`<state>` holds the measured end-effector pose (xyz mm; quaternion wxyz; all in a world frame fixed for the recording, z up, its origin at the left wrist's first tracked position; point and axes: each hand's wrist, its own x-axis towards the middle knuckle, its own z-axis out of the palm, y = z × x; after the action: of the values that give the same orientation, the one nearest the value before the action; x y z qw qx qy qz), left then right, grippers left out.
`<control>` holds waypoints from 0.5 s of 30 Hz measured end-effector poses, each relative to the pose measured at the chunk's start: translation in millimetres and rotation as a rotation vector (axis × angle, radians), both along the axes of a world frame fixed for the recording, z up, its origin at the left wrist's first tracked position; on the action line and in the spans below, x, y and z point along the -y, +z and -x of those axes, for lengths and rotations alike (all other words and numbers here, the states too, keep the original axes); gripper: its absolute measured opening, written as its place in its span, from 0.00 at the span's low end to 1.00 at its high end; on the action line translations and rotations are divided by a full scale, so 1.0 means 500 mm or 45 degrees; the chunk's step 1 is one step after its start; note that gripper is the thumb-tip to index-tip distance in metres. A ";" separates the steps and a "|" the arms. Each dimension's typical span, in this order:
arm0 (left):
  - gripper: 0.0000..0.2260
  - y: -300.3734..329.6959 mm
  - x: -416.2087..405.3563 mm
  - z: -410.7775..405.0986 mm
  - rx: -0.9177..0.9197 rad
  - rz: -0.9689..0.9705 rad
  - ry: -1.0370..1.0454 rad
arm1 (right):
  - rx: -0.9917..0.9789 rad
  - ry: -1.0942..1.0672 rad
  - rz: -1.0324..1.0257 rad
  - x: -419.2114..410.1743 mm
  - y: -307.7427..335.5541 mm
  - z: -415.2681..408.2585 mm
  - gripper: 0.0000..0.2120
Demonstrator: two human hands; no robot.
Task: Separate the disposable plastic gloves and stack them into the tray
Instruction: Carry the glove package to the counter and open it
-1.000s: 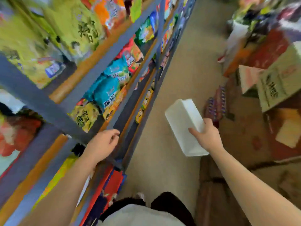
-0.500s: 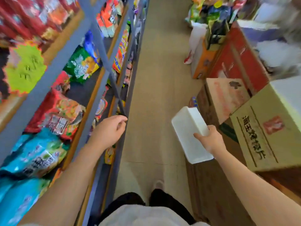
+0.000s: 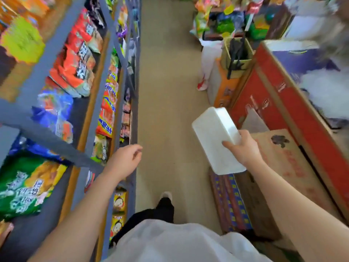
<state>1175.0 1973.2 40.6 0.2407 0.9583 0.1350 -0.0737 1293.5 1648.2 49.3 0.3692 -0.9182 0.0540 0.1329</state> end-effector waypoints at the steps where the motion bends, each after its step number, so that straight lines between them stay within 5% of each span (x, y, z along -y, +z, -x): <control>1: 0.12 0.009 -0.012 -0.067 0.001 -0.009 -0.044 | -0.023 -0.034 0.015 -0.007 -0.001 -0.046 0.27; 15: 0.10 0.082 0.070 -0.970 0.229 0.076 -0.462 | -0.175 -0.588 0.033 0.133 -0.048 -0.648 0.30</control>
<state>1660.1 1938.1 81.5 0.2630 0.9621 -0.0641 -0.0338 1617.7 1581.6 25.5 0.3735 -0.8748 0.2895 0.1066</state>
